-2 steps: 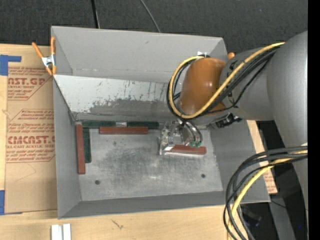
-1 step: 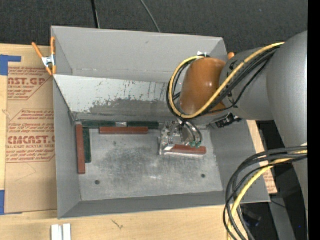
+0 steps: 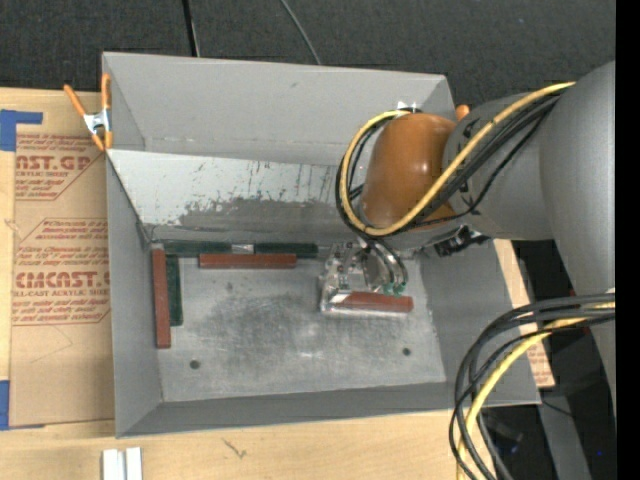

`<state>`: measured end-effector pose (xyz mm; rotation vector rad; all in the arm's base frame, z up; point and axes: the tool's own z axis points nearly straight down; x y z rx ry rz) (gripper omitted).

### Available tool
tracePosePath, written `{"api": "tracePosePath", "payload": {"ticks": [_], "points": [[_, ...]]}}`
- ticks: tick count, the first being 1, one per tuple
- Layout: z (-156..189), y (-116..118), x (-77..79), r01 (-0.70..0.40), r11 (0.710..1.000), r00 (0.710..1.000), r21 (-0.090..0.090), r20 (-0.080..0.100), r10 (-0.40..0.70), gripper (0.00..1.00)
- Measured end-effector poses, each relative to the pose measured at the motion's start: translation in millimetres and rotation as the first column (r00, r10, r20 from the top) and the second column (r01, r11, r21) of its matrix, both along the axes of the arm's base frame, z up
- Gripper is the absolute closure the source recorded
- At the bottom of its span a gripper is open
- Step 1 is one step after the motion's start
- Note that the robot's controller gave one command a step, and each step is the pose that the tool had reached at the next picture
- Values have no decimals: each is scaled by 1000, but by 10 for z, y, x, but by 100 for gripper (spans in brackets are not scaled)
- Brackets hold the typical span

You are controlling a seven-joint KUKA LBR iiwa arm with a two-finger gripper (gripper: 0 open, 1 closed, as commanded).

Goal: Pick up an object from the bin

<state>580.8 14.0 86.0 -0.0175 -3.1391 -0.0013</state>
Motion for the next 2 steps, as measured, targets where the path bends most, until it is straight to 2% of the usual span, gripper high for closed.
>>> {"api": "tracePosePath", "payload": {"ticks": [1,2], "points": [[322,-110,42,84,996,996,1,11,-84,100],[1476,590,-46,-120,993,993,0,5,120,100]]}}
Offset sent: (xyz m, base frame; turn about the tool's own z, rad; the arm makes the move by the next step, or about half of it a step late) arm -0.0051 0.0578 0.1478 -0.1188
